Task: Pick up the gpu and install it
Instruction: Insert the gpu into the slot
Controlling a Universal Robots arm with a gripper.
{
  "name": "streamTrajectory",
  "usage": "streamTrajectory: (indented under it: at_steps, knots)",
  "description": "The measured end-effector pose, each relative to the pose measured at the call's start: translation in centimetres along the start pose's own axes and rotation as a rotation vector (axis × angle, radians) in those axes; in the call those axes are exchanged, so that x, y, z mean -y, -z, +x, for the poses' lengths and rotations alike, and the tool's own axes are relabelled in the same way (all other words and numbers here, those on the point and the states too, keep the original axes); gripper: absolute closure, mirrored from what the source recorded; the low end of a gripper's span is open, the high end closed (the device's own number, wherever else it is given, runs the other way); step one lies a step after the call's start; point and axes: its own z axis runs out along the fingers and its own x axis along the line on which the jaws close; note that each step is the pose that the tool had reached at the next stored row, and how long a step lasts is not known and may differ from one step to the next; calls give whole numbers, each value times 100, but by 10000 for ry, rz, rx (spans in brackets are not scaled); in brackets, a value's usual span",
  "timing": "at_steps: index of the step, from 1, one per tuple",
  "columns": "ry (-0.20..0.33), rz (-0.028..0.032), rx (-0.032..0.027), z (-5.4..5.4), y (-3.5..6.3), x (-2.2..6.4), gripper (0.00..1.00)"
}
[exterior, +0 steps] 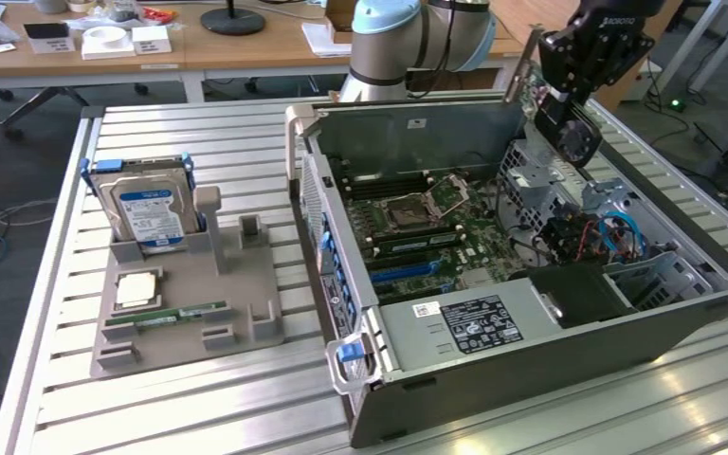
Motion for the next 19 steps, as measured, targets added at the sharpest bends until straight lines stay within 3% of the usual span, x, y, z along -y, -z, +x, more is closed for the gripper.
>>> streamTrajectory:
  at_steps: [19]
  knots:
    - [3242,-87,-31,0,-8,0,74]
